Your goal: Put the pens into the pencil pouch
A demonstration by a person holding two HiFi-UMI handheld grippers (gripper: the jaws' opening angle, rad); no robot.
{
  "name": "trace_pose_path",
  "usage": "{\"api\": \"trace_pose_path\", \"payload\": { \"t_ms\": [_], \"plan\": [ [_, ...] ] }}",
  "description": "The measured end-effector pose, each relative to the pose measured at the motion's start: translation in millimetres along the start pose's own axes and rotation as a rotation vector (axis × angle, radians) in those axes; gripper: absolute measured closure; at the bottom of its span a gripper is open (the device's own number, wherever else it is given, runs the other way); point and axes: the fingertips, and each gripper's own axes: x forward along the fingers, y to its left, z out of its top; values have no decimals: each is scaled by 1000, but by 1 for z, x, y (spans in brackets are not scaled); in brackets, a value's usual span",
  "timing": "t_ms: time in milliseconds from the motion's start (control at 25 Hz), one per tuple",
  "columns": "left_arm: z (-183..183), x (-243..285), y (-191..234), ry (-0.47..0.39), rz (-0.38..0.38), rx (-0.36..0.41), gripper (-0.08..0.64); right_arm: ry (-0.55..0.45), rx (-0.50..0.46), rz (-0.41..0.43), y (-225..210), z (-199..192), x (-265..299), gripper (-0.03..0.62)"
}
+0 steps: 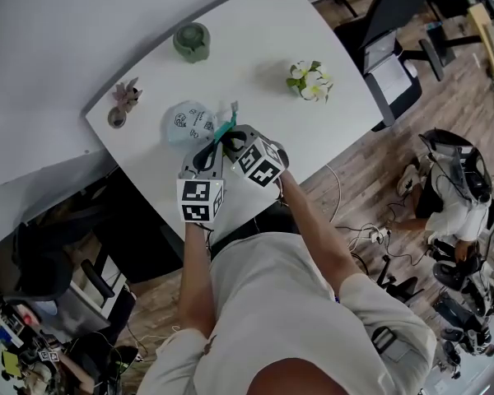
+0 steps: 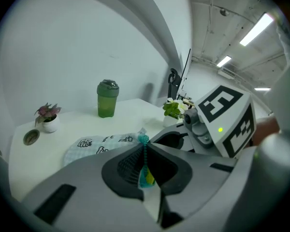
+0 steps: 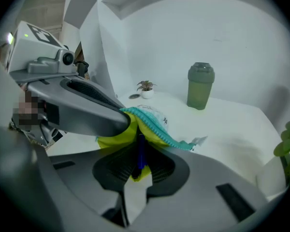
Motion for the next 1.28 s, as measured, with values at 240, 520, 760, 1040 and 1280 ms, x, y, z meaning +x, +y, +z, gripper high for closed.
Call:
{"api": "trace_pose_path", "payload": {
  "t_ms": [240,520,760,1040,1280],
  "plan": [
    [-20,12,-5,43,-19,37,549,-9,31,-51,-7,-17,6,523],
    [-31,15,-5,50,-20,72,541,-14,54,-108,-13,-33,-14,486],
    [-34,11,-8,58,-27,125,462,-64,109,-184,-13,-44,-48,438],
    [-5,-17,-2,-71,20,159,376,-202,129,-316,-15,-16,-96,373],
    [43,-57,0,-236,63,213,295,-368,83,-401,-13,40,-142,322]
  ]
}}
